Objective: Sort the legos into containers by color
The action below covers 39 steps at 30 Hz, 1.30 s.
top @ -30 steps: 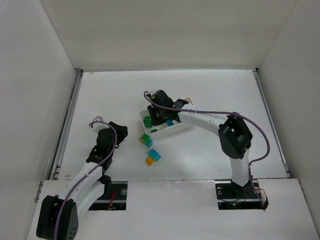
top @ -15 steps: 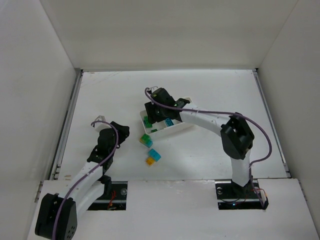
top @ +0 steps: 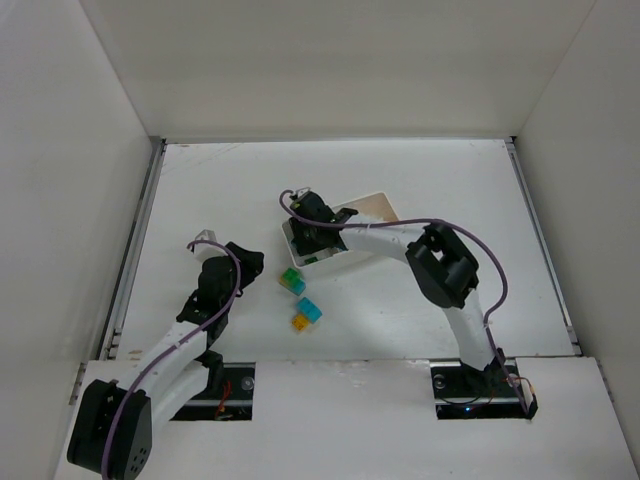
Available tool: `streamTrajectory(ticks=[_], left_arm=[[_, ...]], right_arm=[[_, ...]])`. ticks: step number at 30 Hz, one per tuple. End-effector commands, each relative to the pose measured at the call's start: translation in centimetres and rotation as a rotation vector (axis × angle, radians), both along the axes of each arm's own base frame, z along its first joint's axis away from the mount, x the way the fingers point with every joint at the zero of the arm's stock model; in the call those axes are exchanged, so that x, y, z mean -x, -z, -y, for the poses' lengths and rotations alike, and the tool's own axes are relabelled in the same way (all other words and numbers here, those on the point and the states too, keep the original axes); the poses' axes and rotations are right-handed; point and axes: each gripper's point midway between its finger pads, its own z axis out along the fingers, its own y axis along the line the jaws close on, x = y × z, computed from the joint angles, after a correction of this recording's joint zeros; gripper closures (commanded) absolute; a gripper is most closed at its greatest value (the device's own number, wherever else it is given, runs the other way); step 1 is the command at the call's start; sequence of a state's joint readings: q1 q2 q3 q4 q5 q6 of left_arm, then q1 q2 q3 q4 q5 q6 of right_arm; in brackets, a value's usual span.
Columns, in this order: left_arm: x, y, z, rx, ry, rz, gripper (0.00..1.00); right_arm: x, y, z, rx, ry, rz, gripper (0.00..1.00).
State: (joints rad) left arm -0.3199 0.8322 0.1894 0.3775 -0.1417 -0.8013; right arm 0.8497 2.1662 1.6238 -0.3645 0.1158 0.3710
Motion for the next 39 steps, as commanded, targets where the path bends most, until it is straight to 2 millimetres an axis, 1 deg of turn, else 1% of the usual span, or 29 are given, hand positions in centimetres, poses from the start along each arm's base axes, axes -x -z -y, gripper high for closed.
streamTrajectory(ticks=[1,2,3,8,10,12,16,21,28,32,39], left_arm=[[-0.9,-2.3,0.6,0.012,0.018,0.076,0.56],[-0.9,-2.3,0.6,0.011,0.018,0.074,0.56],[-0.9,-2.2,0.6,0.011,0.018,0.073,0.56],[-1.0,-2.2,0.6,0.011,0.016,0.074,0.56],[-1.0,-2.2,0.5,0.011,0.015,0.073,0.56],[-1.0,-2.2,0.5,0.011,0.013,0.073,0.56],[-1.0,-2.2,0.5,0.010,0.014,0.074,0.56],[-1.0,-2.2,0.5,0.009,0.013,0.073,0.56],[-1.1,-2.3,0.4,0.008,0.011,0.074,0.56],[-1.1,-2.3,0.5,0.006,0.015,0.073,0.56],[-1.2,-2.3,0.3,0.004,0.009,0.072,0.56]], right_arm=[[-1.3,-1.8,-1.6,-0.045,0.039,0.087,0.66],[-1.4,-2.7,-1.7,-0.060,0.043,0.110,0.70],[-1.6,-3.7,-1.7,-0.077,0.050,0.132,0.73],[-2.2,-9.8,-1.4,-0.185,0.095,0.234,0.73],[-2.0,-11.6,-1.0,-0.222,0.107,0.263,0.72],[-1.7,-12.4,-0.5,-0.239,0.112,0.266,0.72],[-1.4,-12.6,0.8,-0.253,0.127,0.257,0.71],[-0.8,-12.5,1.3,-0.267,0.120,0.238,0.70],[0.2,-9.6,2.6,-0.164,0.108,0.185,0.65],[0.4,-8.9,3.0,-0.127,0.099,0.175,0.64],[0.8,-7.9,3.2,-0.065,0.080,0.165,0.57]])
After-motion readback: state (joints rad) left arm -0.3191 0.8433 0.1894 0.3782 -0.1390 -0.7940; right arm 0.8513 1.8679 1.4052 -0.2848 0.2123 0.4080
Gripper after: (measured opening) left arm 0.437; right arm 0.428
